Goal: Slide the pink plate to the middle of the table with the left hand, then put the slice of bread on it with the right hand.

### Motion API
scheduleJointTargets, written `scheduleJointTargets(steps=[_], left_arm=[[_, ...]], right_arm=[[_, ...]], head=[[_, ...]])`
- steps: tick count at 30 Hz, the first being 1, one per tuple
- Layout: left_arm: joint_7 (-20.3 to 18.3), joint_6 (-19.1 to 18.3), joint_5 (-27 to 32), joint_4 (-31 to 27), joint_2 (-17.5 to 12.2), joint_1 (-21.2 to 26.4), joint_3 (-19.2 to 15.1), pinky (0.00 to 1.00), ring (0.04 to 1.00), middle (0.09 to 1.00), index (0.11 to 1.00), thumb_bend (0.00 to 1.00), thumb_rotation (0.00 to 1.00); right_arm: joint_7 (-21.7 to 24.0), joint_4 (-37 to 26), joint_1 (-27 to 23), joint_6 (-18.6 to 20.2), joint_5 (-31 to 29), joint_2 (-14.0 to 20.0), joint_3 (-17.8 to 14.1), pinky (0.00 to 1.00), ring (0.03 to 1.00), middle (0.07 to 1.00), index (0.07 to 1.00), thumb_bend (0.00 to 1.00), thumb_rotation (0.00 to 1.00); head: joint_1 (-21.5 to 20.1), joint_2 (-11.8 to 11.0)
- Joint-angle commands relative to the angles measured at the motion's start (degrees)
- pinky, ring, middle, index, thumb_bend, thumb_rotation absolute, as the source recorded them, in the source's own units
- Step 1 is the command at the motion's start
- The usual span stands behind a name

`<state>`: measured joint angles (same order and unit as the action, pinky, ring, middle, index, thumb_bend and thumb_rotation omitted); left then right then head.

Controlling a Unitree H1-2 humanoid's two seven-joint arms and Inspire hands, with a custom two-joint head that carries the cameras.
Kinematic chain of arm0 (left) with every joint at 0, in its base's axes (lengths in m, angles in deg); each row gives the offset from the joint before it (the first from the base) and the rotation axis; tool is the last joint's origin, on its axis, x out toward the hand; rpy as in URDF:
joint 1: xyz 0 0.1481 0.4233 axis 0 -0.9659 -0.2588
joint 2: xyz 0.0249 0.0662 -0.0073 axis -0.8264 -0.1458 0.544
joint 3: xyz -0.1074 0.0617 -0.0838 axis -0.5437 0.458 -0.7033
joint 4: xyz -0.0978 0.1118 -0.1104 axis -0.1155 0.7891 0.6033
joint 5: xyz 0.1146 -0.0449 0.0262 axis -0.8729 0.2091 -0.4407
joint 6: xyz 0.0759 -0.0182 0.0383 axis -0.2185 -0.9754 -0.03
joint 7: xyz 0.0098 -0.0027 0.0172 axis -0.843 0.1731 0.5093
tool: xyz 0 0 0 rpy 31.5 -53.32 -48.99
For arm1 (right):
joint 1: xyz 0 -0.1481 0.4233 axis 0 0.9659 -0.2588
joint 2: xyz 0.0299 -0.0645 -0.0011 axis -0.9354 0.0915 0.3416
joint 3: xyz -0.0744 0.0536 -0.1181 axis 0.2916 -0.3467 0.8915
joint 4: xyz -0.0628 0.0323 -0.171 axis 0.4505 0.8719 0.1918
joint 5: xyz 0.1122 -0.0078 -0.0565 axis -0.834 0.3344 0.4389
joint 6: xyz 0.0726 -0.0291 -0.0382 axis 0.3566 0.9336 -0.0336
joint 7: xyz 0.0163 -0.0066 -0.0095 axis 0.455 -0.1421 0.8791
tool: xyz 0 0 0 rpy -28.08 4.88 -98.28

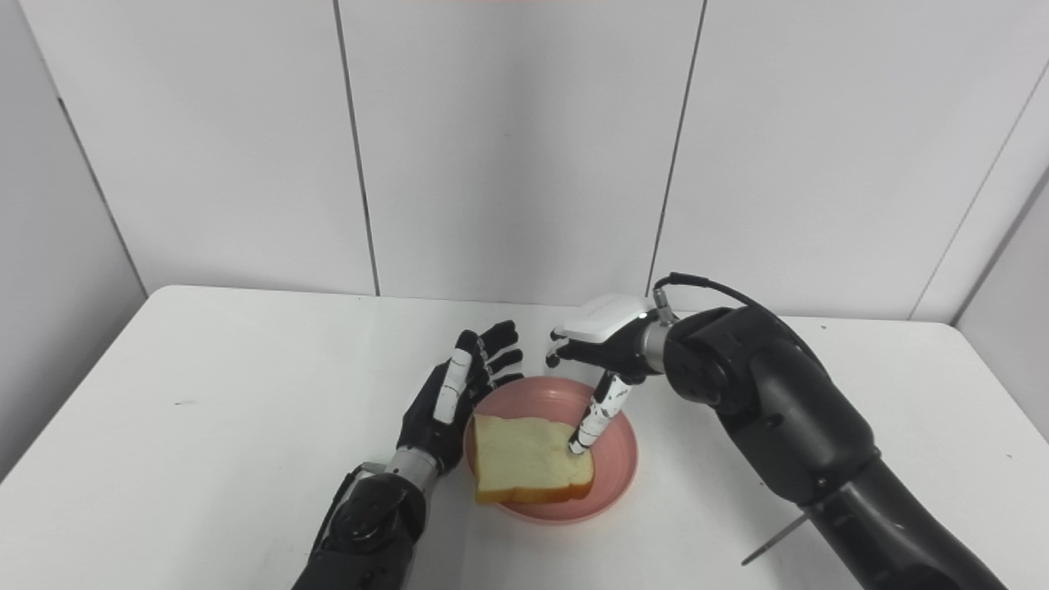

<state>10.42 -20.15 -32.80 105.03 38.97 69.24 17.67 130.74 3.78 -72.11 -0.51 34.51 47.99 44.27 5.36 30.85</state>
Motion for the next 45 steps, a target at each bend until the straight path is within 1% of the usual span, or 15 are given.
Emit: scheduleJointTargets(steps=[1, 4, 5, 6, 7, 8, 10, 13, 17, 19, 22, 28, 32, 39, 45], left_arm=[[-0.1, -0.3, -0.1, 1.3, -0.7, -1.9, -0.1, 0.77, 0.863, 0.891, 0.796, 0.94, 0.91], [-0.2, -0.4, 0.1, 1.0, -0.8, -2.1, -0.2, 0.77, 0.865, 0.892, 0.798, 0.94, 0.9], [-0.1, -0.5, 0.4, 0.4, -0.8, -2.3, -0.5, 0.77, 0.866, 0.892, 0.798, 0.94, 0.9], [-0.1, -0.5, 0.6, 0.0, -0.7, -2.5, -0.7, 0.78, 0.875, 0.894, 0.808, 0.95, 0.89], [0.2, -0.4, 0.7, -0.6, -0.7, -2.8, -0.9, 0.79, 0.878, 0.894, 0.812, 0.95, 0.88], [0.7, -0.3, 0.5, -1.3, -0.7, -3.1, -1.1, 0.8, 0.89, 0.894, 0.821, 0.96, 0.88], [1.9, -0.5, -0.3, -3.2, -0.6, -3.9, -1.2, 0.83, 0.924, 0.913, 0.845, 0.97, 0.88], [3.9, -0.7, -1.5, -6.5, -0.5, -5.3, -1.1, 0.86, 0.947, 0.936, 0.864, 0.95, 0.9], [7.3, -3.2, -2.2, -13.1, 0.3, -8.0, -1.4, 0.93, 0.979, 0.969, 0.887, 0.91, 0.92], [9.1, -4.9, -2.5, -16.5, 0.8, -9.4, -1.7, 0.94, 0.99, 0.979, 0.898, 0.9, 0.92], [11.3, -7.0, -3.2, -21.6, 1.3, -11.7, -1.7, 0.96, 0.998, 0.995, 0.913, 0.91, 0.93], [12.4, -7.3, -3.1, -27.3, 0.7, -14.8, -2.0, 1.0, 1.0, 1.0, 0.925, 0.93, 0.89], [12.5, -8.3, -2.9, -30.1, 0.5, -16.3, -1.9, 1.0, 1.0, 1.0, 0.93, 0.94, 0.88], [12.5, -14.5, -2.3, -34.7, 0.0, -17.0, -2.1, 1.0, 1.0, 0.973, 0.931, 0.89, 0.9], [12.9, -16.0, -2.1, -35.9, 0.3, -16.8, -2.5, 1.0, 1.0, 0.966, 0.934, 0.88, 0.9]], right_arm=[[-2.7, -1.5, -1.7, -0.4, -3.5, 1.3, -3.5, 1.0, 1.0, 0.999, 0.883, 1.0, 0.63], [-6.5, -1.1, 0.6, -2.2, -9.6, 1.4, -7.6, 1.0, 0.992, 0.976, 0.881, 1.0, 0.66], [-10.3, -0.5, 2.5, -3.5, -11.0, 1.2, -9.5, 1.0, 0.99, 0.973, 0.88, 1.0, 0.67], [-12.9, -0.1, 3.8, -4.4, -11.8, 1.1, -10.6, 0.97, 0.958, 0.944, 0.888, 1.0, 0.79], [-16.9, 0.7, 5.8, -5.0, -12.1, 0.6, -12.2, 0.96, 0.947, 0.934, 0.89, 1.0, 0.83], [-20.8, 1.7, 7.6, -5.8, -13.0, -0.2, -13.9, 0.9, 0.92, 0.91, 0.898, 0.96, 0.88], [-27.9, 4.2, 10.8, -7.4, -16.6, -2.4, -17.9, 0.65, 0.751, 0.806, 0.85, 0.81, 0.86], [-35.9, 7.3, 14.4, -8.5, -20.9, -5.8, -22.5, 0.57, 0.682, 0.757, 0.817, 0.77, 0.88], [-44.3, 11.5, 19.3, -10.1, -30.9, -12.5, -29.8, 0.57, 0.661, 0.729, 0.828, 0.78, 0.95], [-46.1, 12.1, 20.7, -10.6, -34.7, -14.6, -31.8, 0.58, 0.666, 0.739, 0.844, 0.79, 0.98], [-47.2, 12.0, 22.5, -8.7, -40.1, -17.2, -34.2, 0.62, 0.701, 0.765, 0.854, 0.83, 1.0], [-48.3, 11.1, 25.4, -6.8, -45.8, -19.1, -35.5, 0.69, 0.777, 0.818, 0.876, 0.86, 1.0], [-49.0, 10.8, 26.7, -5.5, -48.5, -20.1, -36.3, 0.7, 0.784, 0.822, 0.866, 0.88, 1.0], [-51.1, 10.4, 28.2, -5.7, -50.0, -21.0, -36.3, 0.71, 0.78, 0.81, 0.825, 0.85, 1.0], [-51.8, 10.5, 28.9, -6.3, -49.8, -20.9, -35.5, 0.72, 0.782, 0.816, 0.82, 0.84, 1.0]], head=[[0.2, 0.1], [0.3, 0.0], [0.3, 0.0], [0.3, 0.0], [0.3, 0.0], [0.3, 0.0], [0.2, 0.1], [-0.2, 0.1], [-0.8, 0.2], [-1.2, 0.2], [-1.9, 0.3], [-2.7, 0.4], [-2.9, 0.5], [-2.7, 0.7], [-2.7, 0.7]])
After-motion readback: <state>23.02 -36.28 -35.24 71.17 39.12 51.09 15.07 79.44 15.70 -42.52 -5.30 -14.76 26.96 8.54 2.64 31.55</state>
